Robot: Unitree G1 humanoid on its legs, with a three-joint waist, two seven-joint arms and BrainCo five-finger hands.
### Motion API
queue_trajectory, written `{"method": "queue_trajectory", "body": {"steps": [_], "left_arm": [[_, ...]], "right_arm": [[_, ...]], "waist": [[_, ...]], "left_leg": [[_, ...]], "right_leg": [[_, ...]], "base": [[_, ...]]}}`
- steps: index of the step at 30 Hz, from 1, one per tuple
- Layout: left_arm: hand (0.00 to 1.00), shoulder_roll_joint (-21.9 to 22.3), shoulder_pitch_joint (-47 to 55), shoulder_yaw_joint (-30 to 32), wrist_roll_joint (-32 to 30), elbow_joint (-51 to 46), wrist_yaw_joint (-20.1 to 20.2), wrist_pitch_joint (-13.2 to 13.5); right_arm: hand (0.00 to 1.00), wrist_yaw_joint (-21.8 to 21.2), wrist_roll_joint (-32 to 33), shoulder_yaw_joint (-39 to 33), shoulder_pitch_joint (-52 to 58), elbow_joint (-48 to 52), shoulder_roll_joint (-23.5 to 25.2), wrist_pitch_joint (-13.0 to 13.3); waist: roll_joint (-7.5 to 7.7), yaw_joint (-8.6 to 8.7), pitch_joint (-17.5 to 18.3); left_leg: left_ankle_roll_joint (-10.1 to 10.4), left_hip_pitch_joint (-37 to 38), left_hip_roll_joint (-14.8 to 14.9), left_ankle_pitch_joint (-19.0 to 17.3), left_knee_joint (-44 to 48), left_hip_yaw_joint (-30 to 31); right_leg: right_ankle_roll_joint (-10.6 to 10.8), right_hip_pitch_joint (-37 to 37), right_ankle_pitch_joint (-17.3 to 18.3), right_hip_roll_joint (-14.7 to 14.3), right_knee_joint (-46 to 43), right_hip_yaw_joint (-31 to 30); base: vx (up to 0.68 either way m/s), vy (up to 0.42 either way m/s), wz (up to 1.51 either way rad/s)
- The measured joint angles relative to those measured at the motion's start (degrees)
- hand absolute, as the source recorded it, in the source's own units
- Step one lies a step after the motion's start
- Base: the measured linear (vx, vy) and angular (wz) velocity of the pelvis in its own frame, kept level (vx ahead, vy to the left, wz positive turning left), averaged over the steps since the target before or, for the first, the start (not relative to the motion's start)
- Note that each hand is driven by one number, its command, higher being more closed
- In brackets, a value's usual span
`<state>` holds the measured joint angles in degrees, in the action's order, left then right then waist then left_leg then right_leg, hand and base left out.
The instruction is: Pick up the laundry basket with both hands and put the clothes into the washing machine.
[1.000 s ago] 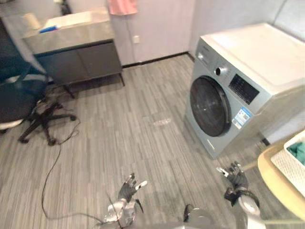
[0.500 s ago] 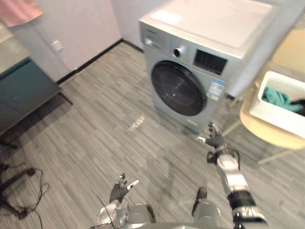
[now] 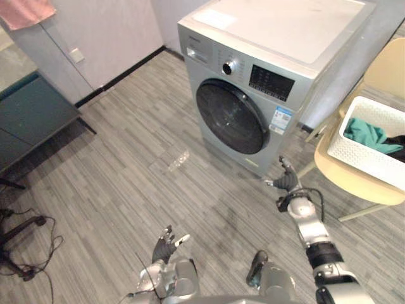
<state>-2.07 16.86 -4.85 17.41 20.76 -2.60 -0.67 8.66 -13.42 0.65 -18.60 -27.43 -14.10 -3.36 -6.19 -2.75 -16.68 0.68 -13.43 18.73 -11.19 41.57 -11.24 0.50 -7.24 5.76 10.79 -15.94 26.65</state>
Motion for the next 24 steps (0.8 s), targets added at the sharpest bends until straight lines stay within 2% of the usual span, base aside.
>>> {"method": "queue_trajectory", "body": {"steps": [2, 3, 4, 5, 6, 7, 9, 14, 15, 16, 24], "left_arm": [[0.0, 0.04, 0.05, -0.01, -0.02, 0.0, 0.01, -0.01], [0.0, 0.07, 0.29, -0.02, -0.02, -0.02, 0.03, 0.04], [0.0, 0.11, 0.39, -0.06, -0.02, -0.09, 0.04, 0.05], [0.0, 0.39, 0.6, -0.07, -0.03, -0.2, 0.02, 0.13], [0.0, 0.09, 0.21, -0.02, -0.02, -0.18, -0.06, 0.13], [0.0, 0.05, -0.25, -0.41, -0.03, -0.26, -0.04, 0.37], [0.0, -0.21, -0.94, -1.91, -0.04, -0.42, -0.09, 1.15], [0.0, -0.49, -1.25, -3.84, 0.48, -0.97, -0.46, 2.62], [0.0, -0.49, -1.36, -4.21, 0.55, -0.93, -0.61, 2.64], [0.0, -0.53, -1.85, -4.8, 0.8, -0.9, -0.83, 2.99], [0.0, -1.51, -5.05, -6.52, 3.33, 0.08, -1.6, 4.83]], "right_arm": [[0.0, 0.16, 0.02, 0.01, -4.61, -3.41, -1.08, 0.0], [0.0, 0.34, 0.1, 0.4, -6.73, -5.52, -2.05, 0.01], [0.0, 0.5, 0.26, 0.59, -7.7, -5.98, -2.69, 0.02], [0.0, 1.0, 0.54, 1.22, -10.59, -6.85, -3.76, 0.1], [0.0, 1.39, 0.55, 1.33, -13.05, -7.81, -3.88, 0.18], [0.0, 1.44, 0.56, 1.04, -15.79, -8.29, -5.15, 0.2], [0.0, 1.84, 0.72, 0.71, -19.82, -10.75, -7.17, 0.14], [0.0, 5.69, 2.5, 0.23, -33.88, -17.93, -11.67, 0.46], [0.0, 6.13, 2.68, 0.25, -35.13, -18.6, -12.41, 0.53], [0.0, 6.67, 3.21, 0.24, -37.34, -19.58, -14.26, 0.55], [0.0, 10.09, 4.33, 0.27, -46.16, -28.32, -21.66, 0.63]], "waist": [[-0.04, -0.03, -0.81], [-0.23, -0.68, -0.83], [-0.62, -1.26, -0.97], [-2.3, -1.64, -2.11], [-1.37, -1.88, -3.83], [-0.76, -1.11, -4.52], [-0.76, -1.44, -6.06], [-3.16, -3.08, -7.98], [-3.42, -3.13, -8.25], [-3.74, -3.88, -8.96], [-4.11, -5.72, -10.54]], "left_leg": [[1.36, -1.03, -1.43, -0.5, -9.24, 0.43], [2.59, -0.65, -2.37, 0.68, -16.28, 0.43], [3.5, -0.28, -2.83, 1.59, -18.95, 0.44], [4.58, -0.07, -3.25, 6.89, -21.42, 1.74], [5.85, -0.42, -3.96, 7.61, -20.4, 1.51], [5.18, -2.81, -5.44, 7.65, -20.42, 1.59], [4.46, -3.72, -7.01, 8.18, -20.79, 1.09], [2.97, -6.46, -9.51, 9.68, -23.59, 0.32], [2.92, -6.86, -9.66, 9.81, -23.68, 0.51], [2.72, -7.75, -9.82, 9.95, -23.67, 0.55], [2.53, -12.38, -11.08, 13.61, -26.95, 3.22]], "right_leg": [[-0.29, -0.17, -0.4, 0.47, 0.42, -0.27], [0.03, -0.76, -0.37, 0.59, -0.04, -0.7], [0.29, -1.39, -0.24, 0.56, -0.77, -1.19], [1.48, -2.37, -0.11, 0.12, -2.87, -2.39], [2.07, -3.58, 0.01, 1.16, -4.25, -3.52], [3.09, -5.64, -0.62, 2.87, -4.69, -3.26], [3.73, -6.68, -1.67, 3.96, -4.01, -3.43], [5.07, -8.28, -5.34, 5.11, 0.92, -2.91], [5.05, -8.33, -5.7, 5.14, 1.37, -2.6], [5.03, -8.79, -6.39, 5.16, 2.13, -2.3], [4.5, -12.26, -8.1, 5.42, 3.57, 0.4]], "base": [[0.07, -0.015, -0.08], [0.06, 0.063, -0.24], [0.07, 0.133, -0.52], [0.06, 0.151, -0.59], [0.08, 0.19, -0.31], [0.08, 0.17, 0.0], [0.06, 0.143, 0.15], [0.0, 0.104, 0.06], [0.0, 0.062, 0.14], [-0.01, 0.043, 0.04], [-0.03, 0.006, 0.17]]}}
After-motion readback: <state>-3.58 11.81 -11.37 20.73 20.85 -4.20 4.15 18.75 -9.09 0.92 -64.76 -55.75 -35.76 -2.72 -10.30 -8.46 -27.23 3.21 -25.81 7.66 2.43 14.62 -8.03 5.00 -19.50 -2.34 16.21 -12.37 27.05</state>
